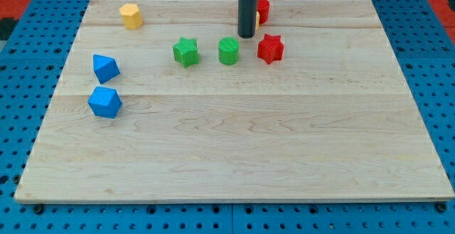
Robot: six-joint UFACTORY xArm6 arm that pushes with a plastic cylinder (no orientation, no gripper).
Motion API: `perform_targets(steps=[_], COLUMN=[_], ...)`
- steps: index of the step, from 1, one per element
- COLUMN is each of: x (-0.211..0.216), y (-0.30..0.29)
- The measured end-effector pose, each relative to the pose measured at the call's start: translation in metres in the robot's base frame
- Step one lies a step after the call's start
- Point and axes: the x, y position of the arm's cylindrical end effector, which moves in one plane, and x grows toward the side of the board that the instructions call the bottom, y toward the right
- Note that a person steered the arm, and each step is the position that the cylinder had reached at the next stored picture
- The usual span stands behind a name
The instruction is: Move yellow heart horizontally right to red circle
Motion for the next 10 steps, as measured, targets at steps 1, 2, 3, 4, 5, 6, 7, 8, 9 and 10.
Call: perform_targets(steps=[1,2,3,4,5,6,7,8,9,10], x=[-0.004,-0.033,-0.045,-0.046,-0.041,-0.014,-0.008,-0.008,-0.029,-0.040], y=[-0.032,-0.039,0.003,0.071,0.120,0.118,0.137,0.178,0.186,0.171])
